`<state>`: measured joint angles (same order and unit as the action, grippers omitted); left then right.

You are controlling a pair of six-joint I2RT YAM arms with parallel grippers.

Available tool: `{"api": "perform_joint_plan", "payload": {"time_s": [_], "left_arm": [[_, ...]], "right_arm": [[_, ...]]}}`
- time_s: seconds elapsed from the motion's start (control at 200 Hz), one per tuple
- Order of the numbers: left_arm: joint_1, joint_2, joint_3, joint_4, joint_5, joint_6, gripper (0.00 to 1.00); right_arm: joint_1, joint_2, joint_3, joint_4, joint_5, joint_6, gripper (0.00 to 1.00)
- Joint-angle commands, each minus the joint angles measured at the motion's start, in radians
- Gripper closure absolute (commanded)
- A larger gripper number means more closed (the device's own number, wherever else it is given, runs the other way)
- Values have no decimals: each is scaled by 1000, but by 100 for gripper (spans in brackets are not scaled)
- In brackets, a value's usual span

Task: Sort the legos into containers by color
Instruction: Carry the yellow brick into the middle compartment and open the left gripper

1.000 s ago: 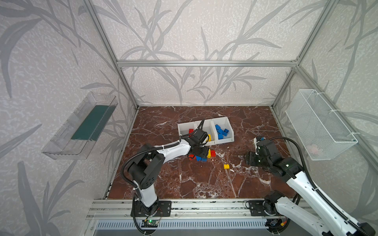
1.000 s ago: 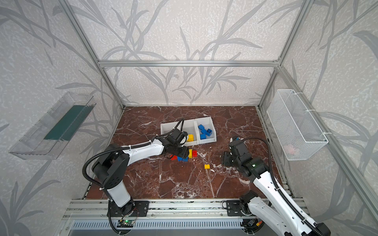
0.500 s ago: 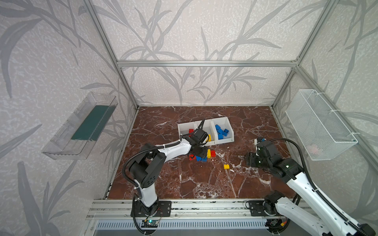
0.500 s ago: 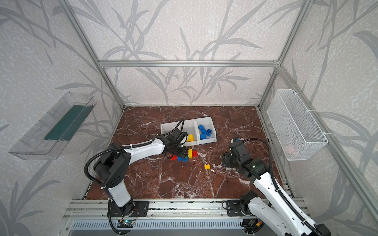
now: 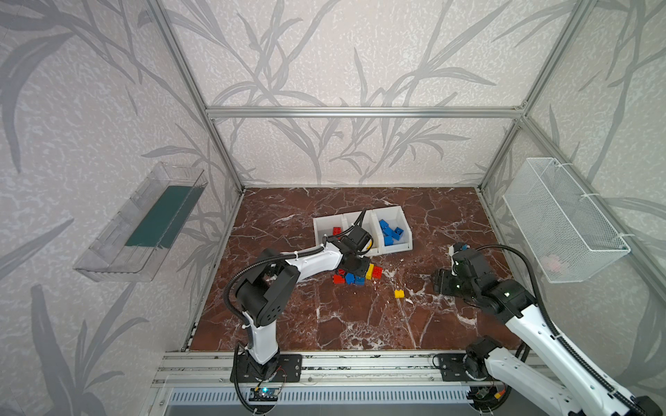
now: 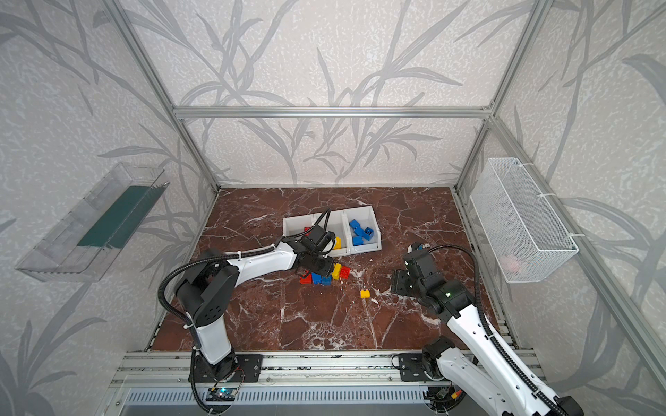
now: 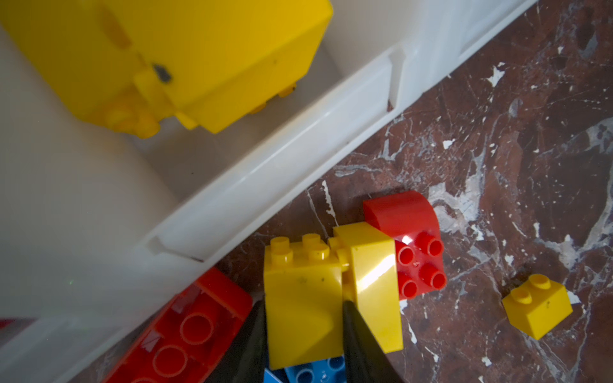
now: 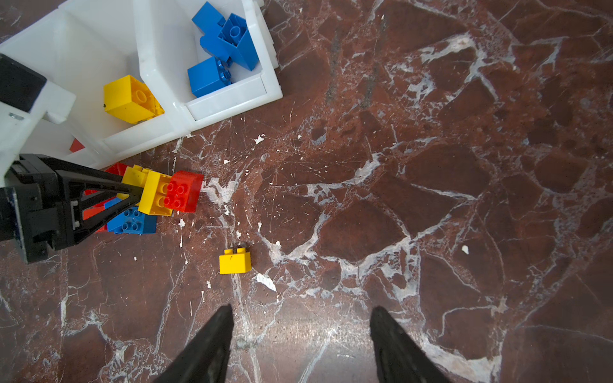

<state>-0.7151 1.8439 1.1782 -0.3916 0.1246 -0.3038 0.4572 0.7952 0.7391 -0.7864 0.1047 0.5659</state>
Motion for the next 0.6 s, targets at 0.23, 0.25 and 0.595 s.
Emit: {"api": "perform_joint_plan", "payload": {"time_s": [0.23, 0.25, 0.595], "left_arm": [[-43, -51, 5, -54, 2, 25, 73], [-43, -60, 5, -55, 5, 22, 73], [-3, -129, 131, -22, -66, 27, 73]], "right_arm": [[1, -36, -7, -37, 23, 12, 34], [1, -37, -6, -39, 24, 14, 34], [1, -40, 18, -48, 26, 4, 35]]}}
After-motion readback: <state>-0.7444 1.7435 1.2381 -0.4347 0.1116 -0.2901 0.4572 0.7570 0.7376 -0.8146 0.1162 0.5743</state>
